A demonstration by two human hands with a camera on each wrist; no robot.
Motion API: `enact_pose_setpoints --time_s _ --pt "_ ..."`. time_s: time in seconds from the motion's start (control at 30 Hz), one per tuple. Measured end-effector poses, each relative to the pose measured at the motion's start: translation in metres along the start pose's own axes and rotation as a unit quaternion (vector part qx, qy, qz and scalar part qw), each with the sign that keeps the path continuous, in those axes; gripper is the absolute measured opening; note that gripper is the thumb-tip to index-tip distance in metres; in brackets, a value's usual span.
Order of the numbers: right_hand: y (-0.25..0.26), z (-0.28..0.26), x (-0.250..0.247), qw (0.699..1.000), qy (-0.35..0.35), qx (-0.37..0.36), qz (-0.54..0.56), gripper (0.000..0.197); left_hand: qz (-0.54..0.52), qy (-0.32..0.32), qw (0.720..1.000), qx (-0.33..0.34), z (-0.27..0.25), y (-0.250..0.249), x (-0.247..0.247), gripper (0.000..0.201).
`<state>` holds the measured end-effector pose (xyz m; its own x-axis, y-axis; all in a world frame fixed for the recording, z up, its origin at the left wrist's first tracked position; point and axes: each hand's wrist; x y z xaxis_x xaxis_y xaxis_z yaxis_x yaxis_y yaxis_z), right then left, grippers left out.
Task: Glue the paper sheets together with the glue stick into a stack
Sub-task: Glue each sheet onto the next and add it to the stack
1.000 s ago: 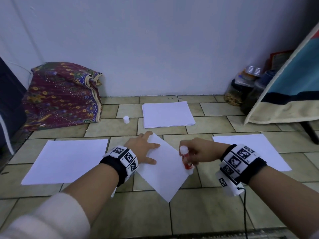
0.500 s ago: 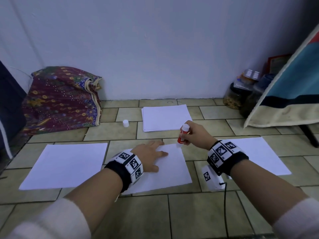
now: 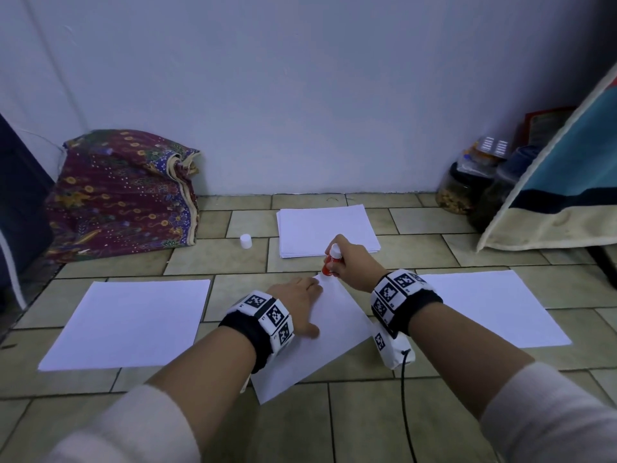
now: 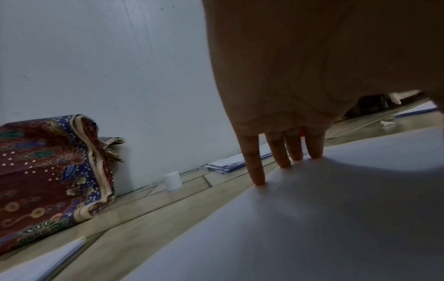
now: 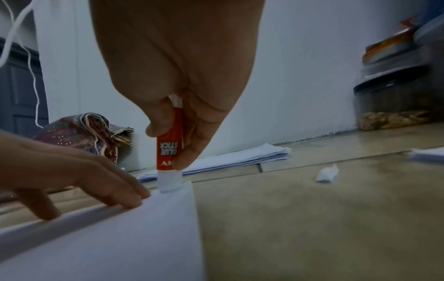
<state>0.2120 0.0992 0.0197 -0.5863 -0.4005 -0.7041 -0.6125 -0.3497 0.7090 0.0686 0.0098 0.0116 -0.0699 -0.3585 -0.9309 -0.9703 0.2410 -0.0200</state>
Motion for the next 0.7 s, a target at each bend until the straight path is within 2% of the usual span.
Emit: enact_pose_setpoints --time_s 0.3,0.47,0.57,0.7 --pt "-0.004 -0.025 -0.024 0.985 0.137 -0.037 -0.094 0.019 0.001 0.003 1.000 0.005 0.002 0.002 0.002 0.088" --pt "-0.012 -0.052 -0.036 0.979 0.180 -0.011 -0.100 0.020 0.019 0.014 1.000 0.009 0.003 0.001 0.002 0.087" --pt "-0.011 -0.060 -0.041 0.975 0.189 -0.017 -0.112 0.020 0.007 0.038 0.999 0.028 0.004 0.002 -0.002 0.086" --pt "-0.008 -0.062 -0.046 0.965 0.222 -0.012 -0.138 0.017 0.046 0.071 0.996 0.040 0.005 0.005 -0.007 0.080"
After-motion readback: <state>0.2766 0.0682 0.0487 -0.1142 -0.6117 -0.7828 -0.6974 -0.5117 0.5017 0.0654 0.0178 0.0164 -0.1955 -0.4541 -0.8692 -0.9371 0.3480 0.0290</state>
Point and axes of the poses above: each hand's wrist, its own z-axis towards the middle knuckle, its own x-axis out of the palm, y = z × x, and after that the axes turned 4 degrees about z, right-handed
